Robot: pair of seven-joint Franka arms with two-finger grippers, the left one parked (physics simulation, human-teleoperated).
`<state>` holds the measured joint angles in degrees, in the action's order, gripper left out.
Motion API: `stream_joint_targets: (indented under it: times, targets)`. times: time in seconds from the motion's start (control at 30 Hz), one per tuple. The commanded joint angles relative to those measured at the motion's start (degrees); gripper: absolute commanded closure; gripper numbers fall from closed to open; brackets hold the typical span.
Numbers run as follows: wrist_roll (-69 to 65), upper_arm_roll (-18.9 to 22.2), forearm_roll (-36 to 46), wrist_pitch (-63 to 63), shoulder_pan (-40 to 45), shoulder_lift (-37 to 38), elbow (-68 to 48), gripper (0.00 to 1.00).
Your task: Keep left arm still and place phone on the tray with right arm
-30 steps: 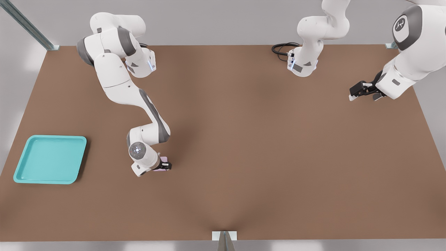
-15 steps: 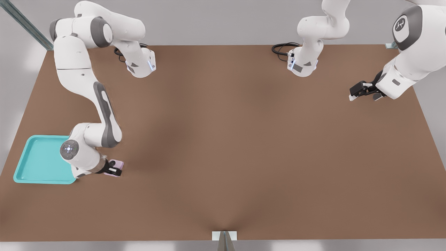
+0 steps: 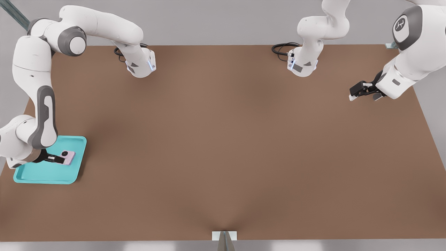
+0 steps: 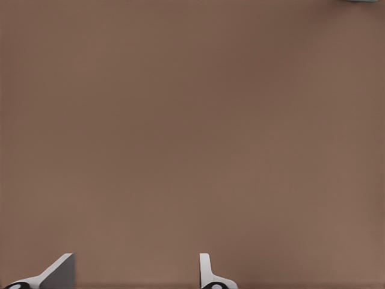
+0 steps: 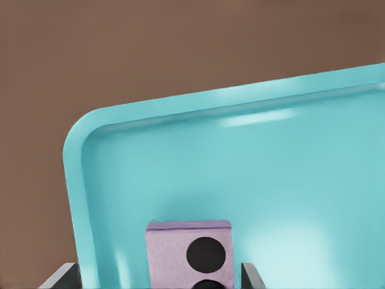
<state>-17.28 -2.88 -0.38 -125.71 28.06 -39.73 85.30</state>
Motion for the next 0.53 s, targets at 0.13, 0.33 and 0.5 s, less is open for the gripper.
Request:
stream_joint_targets:
  times: [0.13,0.33,0.5]
  targets:
    - [-4.36,-6.18,-3.66,20.67,-10.56,17.05,-8.13,0.0]
    - [10.69,9.73,0.55,26.49,-30.61,34.98,6.36,0.0]
    - [11.3,9.12,0.29,24.81,-30.96,37.62,11.03,0.0]
